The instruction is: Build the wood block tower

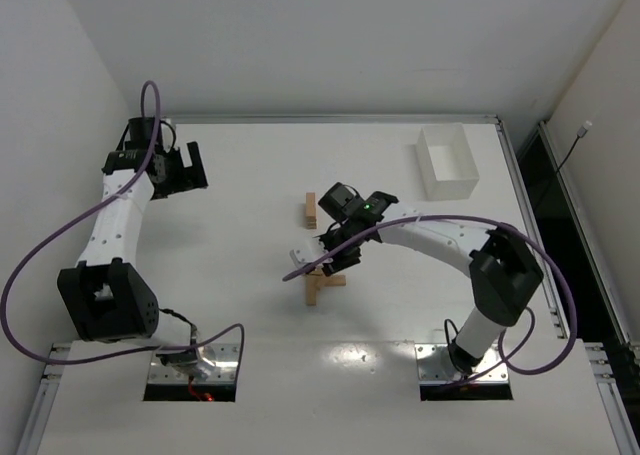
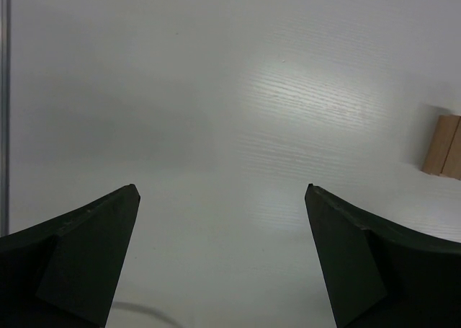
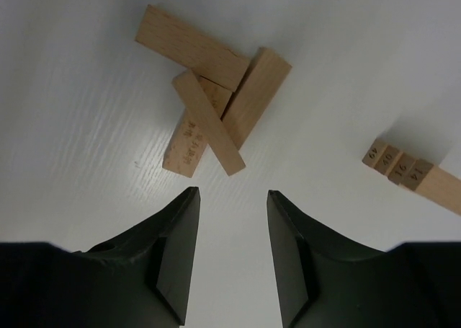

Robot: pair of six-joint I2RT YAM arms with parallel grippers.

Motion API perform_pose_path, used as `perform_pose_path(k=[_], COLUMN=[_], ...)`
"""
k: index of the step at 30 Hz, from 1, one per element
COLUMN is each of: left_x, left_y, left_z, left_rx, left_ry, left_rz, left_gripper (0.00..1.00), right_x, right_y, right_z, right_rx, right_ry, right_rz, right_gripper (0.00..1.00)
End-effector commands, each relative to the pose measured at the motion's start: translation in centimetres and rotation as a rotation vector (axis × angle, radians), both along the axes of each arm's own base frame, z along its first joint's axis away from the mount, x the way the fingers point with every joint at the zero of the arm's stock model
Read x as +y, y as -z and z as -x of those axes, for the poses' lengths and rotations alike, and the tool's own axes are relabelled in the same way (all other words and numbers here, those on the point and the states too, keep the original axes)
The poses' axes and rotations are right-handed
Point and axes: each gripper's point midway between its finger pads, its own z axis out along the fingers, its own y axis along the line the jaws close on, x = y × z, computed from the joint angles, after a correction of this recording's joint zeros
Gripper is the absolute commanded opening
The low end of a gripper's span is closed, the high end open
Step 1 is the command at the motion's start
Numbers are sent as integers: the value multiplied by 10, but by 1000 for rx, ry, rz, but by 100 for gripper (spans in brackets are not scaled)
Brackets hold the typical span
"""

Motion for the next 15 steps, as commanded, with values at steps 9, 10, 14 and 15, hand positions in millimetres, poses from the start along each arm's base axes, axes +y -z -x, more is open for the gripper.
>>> perform_pose_path(k=[9,10,14,15], left_x=[7,10,12,13], left_y=[6,7,14,13], left_z=[-6,-4,-5,-5], left_rx=[18,26,44,42], left_ry=[6,-4,-6,-9], left_rz=[71,73,87,95], left_gripper=[99,99,99,99], right_x=[27,24,28,29], right_y=[32,37,45,46], right_z=[26,28,22,20], right_rx=[34,50,52,45], right_ry=[-206,-206,-219,-217], right_rz=[26,42,65,71], right_gripper=[39,39,39,39])
